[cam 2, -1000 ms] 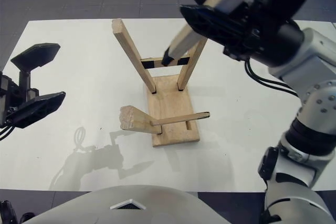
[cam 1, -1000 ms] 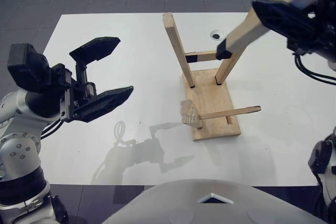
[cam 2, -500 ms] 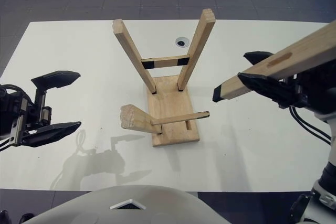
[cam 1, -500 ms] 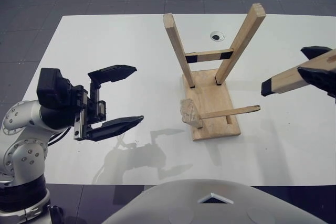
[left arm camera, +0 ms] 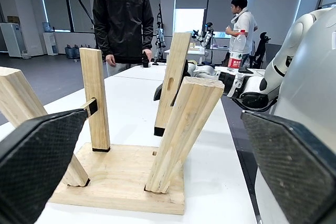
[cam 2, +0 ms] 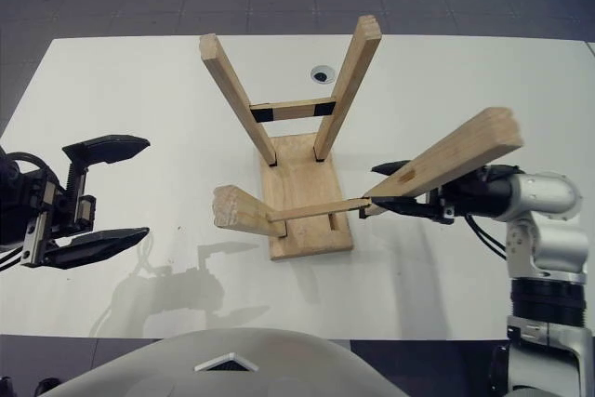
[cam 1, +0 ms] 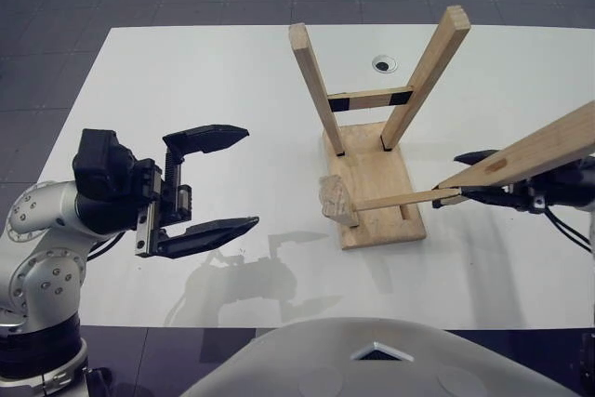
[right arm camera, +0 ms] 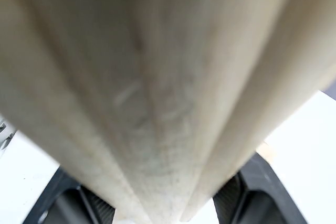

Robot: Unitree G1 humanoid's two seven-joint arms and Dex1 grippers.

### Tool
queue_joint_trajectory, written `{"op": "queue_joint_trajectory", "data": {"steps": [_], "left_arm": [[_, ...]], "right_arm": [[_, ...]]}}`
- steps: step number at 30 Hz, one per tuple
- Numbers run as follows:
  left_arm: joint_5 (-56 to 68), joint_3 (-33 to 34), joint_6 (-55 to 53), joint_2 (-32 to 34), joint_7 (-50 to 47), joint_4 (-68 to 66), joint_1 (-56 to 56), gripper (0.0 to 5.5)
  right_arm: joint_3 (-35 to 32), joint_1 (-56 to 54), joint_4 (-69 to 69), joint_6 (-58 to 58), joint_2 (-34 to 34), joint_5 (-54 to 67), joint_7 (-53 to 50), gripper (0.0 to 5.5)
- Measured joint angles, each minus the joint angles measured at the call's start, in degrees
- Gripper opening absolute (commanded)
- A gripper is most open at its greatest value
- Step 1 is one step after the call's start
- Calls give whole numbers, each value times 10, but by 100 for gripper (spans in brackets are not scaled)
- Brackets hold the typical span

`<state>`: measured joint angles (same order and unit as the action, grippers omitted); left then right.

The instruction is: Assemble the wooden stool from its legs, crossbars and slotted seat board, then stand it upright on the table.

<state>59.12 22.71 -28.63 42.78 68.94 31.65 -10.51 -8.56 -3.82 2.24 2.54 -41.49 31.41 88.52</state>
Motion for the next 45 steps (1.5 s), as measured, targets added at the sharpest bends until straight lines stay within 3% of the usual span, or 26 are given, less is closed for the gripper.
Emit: {"op": "queue_joint_trajectory", "data": {"steps": [2, 20, 45], "left_arm": [[0, -1, 0, 0, 4, 0, 0, 550], [9, 11, 0, 3, 5, 14, -11, 550], [9, 11, 1, 3, 5, 13, -12, 550]], "right_arm": [[31, -1, 5, -22, 18, -17, 4, 208], [75, 31, -39, -64, 28, -12, -25, 208], [68, 69, -80, -86, 37, -8, -76, 208]]}}
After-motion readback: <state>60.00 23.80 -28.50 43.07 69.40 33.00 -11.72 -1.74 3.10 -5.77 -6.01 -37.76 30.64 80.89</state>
